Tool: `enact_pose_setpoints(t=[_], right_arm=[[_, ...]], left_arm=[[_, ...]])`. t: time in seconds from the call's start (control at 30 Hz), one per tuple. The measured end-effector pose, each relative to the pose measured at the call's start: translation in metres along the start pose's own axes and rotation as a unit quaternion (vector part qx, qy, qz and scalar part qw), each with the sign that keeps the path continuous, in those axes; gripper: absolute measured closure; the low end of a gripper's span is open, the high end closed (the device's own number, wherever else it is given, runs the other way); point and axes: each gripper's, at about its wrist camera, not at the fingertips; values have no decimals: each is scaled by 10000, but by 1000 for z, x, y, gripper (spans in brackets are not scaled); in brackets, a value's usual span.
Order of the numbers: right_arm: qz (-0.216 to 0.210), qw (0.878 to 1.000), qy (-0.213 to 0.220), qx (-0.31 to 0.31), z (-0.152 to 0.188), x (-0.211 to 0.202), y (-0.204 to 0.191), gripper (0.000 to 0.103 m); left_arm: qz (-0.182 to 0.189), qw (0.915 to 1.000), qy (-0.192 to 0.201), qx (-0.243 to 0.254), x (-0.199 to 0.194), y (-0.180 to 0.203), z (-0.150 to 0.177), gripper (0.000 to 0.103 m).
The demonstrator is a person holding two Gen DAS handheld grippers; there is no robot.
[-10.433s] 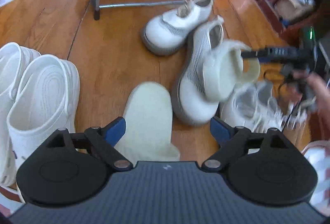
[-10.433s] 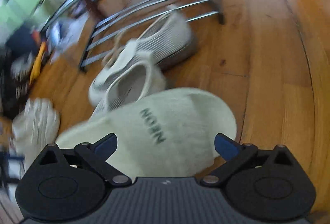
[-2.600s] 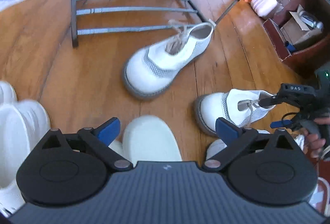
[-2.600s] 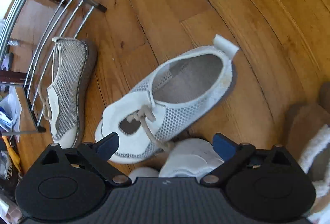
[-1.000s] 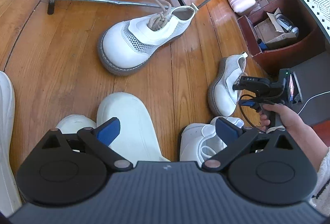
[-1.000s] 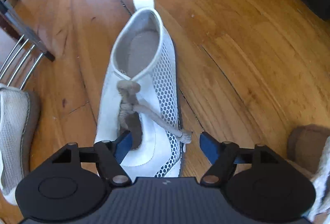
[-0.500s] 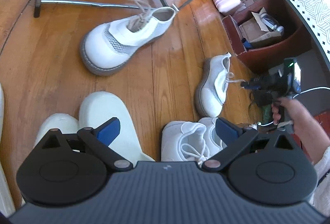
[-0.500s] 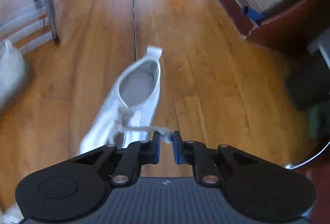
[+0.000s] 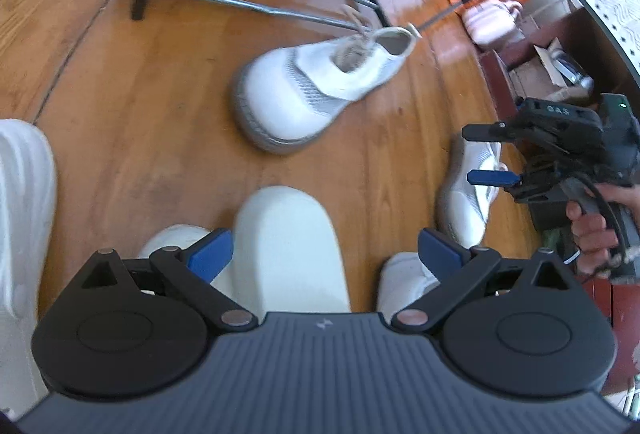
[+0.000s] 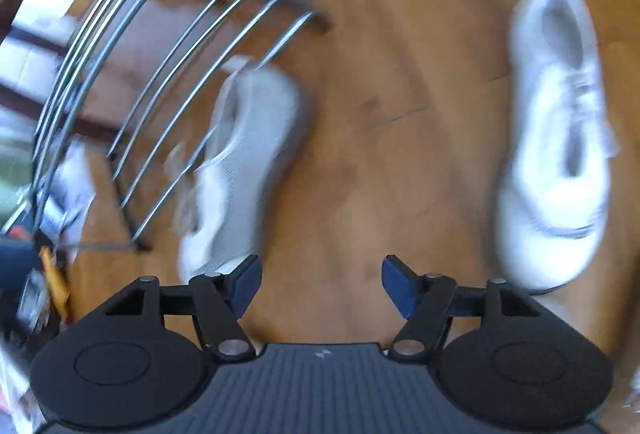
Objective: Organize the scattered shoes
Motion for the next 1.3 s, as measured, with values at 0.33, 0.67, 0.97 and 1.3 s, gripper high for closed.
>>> enact_pose_setpoints(t=[0.33, 0.67, 0.97, 1.3], right_arm=[[-763, 9927, 820, -443, 54, -53, -38, 17], [-1167, 9679, 2188, -417, 114, -138, -5, 11], [-1079, 9569, 2694, 143, 117, -161, 71, 9], [-975, 9603, 2548, 583, 108, -146, 117, 8]], left_arm=[[-981, 9912, 807, 360, -20, 8, -16, 3], [-1677, 9825, 414, 692, 87, 62, -86, 3], [-2193, 9722, 427, 695, 146, 68, -114, 0], [-1796, 9818, -2, -617, 162, 45, -117, 33]])
Point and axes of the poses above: each gripper's, at about its wrist camera, not at the fingertips, and x roughly the way its jaws point, y to its right, z to its underside, and after that the axes turned 10 degrees about -x, right-handed
